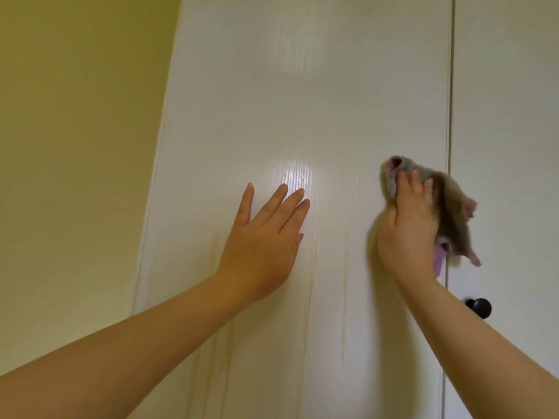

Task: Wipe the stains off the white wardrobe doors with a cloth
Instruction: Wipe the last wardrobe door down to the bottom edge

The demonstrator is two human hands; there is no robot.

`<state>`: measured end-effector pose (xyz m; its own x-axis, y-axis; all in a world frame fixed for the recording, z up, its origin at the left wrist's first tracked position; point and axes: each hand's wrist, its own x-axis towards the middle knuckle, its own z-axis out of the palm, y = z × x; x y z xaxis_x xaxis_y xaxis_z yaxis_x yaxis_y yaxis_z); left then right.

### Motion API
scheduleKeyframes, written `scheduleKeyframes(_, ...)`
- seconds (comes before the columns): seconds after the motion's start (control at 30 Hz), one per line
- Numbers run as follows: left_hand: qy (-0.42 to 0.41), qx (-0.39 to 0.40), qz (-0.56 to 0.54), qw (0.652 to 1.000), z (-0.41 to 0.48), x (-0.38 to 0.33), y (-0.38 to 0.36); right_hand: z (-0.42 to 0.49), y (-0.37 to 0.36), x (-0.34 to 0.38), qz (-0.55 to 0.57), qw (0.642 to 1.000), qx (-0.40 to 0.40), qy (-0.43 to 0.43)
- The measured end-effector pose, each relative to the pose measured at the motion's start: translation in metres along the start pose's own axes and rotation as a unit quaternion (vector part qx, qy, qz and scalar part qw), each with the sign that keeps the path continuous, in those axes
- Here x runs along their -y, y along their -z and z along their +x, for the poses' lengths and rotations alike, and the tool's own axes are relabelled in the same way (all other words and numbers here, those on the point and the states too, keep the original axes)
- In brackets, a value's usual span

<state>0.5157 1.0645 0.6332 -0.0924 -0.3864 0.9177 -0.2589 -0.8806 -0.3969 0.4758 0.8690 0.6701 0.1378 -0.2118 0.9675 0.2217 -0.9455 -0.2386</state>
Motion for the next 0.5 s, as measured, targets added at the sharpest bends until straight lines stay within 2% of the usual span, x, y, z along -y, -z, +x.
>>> scheduleKeyframes(0.13, 0.012, -0.013, -0.004, 1.0, 0.0, -0.002, 0.001, -0.071, -0.009, -0.011, -0.007, 0.994, 0.034, 0.101)
scheduleKeyframes(0.2, 0.012, -0.018, -0.006, 1.0, 0.0, -0.005, 0.0, -0.066, -0.004, -0.012, 0.016, 0.987, 0.059, 0.15)
scheduleKeyframes(0.23, 0.013, -0.021, -0.003, 1.0, 0.0, -0.006, 0.001, -0.047, 0.0, -0.007, 0.021, 0.985, 0.042, 0.165)
scheduleKeyframes(0.37, 0.019, -0.024, 0.003, 1.0, 0.002, -0.008, 0.0, 0.019, 0.004, 0.009, -0.018, 0.991, 0.023, 0.128)
scheduleKeyframes(0.43, 0.026, -0.013, -0.001, 1.0, 0.001, -0.009, 0.001, -0.013, -0.004, 0.016, -0.033, 0.99, 0.023, 0.132)
scheduleKeyframes(0.5, 0.032, 0.003, -0.005, 0.999, 0.001, -0.008, 0.001, -0.07, -0.016, 0.009, -0.029, 0.982, 0.052, 0.178)
